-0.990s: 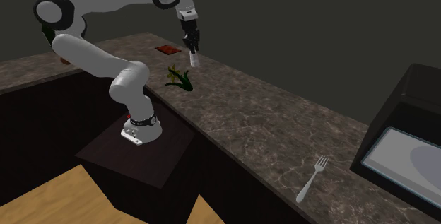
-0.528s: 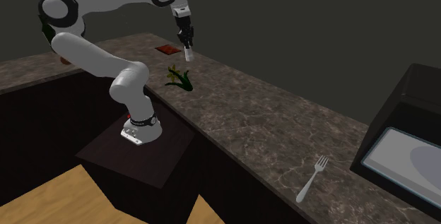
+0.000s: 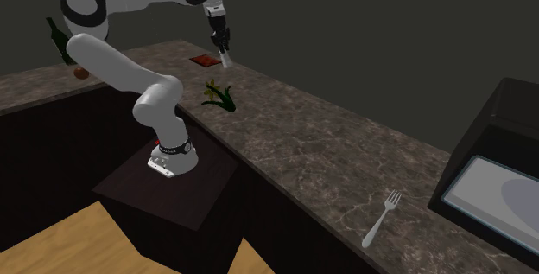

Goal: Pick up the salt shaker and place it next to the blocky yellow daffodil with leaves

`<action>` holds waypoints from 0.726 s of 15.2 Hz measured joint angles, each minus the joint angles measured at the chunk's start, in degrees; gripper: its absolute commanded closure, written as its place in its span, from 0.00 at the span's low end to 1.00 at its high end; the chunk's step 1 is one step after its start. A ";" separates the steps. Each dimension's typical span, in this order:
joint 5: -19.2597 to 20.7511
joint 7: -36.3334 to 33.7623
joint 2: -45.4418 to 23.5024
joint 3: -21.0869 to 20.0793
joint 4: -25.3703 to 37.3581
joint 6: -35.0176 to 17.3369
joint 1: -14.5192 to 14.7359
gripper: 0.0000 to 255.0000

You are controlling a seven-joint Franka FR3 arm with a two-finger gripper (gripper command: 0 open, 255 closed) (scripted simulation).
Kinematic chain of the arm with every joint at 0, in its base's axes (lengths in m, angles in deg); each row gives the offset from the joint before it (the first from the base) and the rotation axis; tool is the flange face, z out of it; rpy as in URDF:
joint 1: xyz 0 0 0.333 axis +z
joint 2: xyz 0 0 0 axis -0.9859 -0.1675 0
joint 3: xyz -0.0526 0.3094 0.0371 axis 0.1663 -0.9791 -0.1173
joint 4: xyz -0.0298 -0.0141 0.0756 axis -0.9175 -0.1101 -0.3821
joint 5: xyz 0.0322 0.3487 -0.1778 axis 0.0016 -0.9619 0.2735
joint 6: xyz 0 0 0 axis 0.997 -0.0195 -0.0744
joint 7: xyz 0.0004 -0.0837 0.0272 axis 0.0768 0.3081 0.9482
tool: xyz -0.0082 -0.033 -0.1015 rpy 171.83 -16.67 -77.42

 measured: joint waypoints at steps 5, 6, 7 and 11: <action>-0.83 -7.32 -3.72 -9.53 8.79 0.29 -4.70 1.00; -0.68 -8.57 -4.61 -11.51 10.98 0.56 -6.24 1.00; -0.81 -9.77 -5.05 -13.33 12.45 0.60 -7.32 1.00; -1.15 -14.75 -6.82 -22.67 20.43 1.20 -14.28 1.00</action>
